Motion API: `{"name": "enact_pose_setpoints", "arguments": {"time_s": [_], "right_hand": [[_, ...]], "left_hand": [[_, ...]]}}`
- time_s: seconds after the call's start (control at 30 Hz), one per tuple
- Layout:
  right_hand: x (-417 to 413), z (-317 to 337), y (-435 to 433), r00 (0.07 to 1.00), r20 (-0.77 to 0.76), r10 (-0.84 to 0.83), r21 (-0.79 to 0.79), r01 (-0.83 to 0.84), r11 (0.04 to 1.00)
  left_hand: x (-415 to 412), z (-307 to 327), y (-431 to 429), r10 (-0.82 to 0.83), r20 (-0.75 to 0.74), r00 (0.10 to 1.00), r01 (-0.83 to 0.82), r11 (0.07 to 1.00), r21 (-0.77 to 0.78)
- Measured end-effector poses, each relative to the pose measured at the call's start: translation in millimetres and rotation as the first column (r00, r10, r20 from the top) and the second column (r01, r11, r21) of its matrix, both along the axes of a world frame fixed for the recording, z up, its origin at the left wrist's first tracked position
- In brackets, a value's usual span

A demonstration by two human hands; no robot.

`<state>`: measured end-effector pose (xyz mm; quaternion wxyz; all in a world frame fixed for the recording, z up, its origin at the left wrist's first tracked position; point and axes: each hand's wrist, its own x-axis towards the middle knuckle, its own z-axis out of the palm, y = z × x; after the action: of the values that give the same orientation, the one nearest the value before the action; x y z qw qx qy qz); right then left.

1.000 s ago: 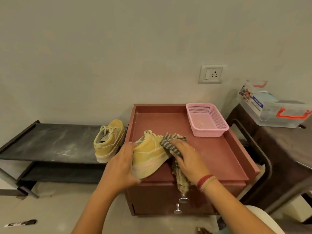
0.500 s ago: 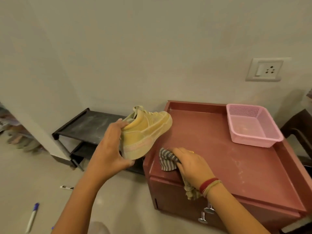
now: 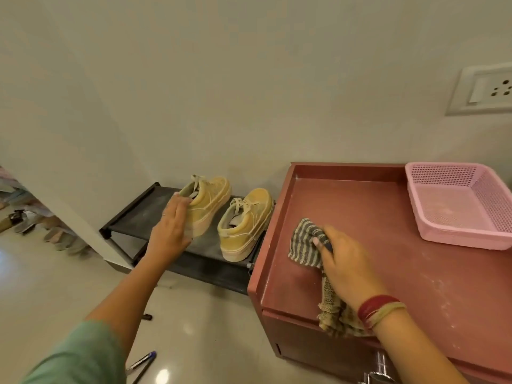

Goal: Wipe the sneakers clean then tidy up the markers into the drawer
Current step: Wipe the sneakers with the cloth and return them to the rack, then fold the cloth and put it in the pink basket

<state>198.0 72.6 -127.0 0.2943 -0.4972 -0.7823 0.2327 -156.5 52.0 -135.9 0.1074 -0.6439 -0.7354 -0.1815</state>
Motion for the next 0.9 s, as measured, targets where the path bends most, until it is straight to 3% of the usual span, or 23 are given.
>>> {"name": "enact_pose_setpoints", "arguments": {"time_s": [0.13,0.33,0.6,0.7,0.9], "right_hand": [[8.5,-1.7,2.8,0.999,0.040,-0.006,-0.045,0.008,0.999],[5.5,-4.2,-2.7,0.992,0.121,0.043,-0.063,-0.036,0.997],[2.7,1.6,-16.4,0.995,0.086,0.054,0.001,-0.054,0.999],[8.1,3.2,-22.6,0.997,0.061,0.053,0.110,-0.059,0.992],[25.7,16.9,-40.2,0.978,0.200,-0.059,0.493,-0.049,0.869]], "left_hand": [[-12.7,-39.3,14.2,0.063,-0.015,0.998,-0.064,0.997,-0.047],[-29.9,-65.1,-0.7,-0.036,-0.033,0.999,0.032,0.994,-0.107],[-15.4,-42.5,-8.8,0.008,-0.174,0.985,-0.057,0.958,-0.281],[23.9,-12.1,-15.2,-0.001,-0.213,0.977,-0.035,0.985,-0.168],[147.3,51.0,-35.4,-0.099,0.073,0.992,0.082,0.974,0.211]]}}
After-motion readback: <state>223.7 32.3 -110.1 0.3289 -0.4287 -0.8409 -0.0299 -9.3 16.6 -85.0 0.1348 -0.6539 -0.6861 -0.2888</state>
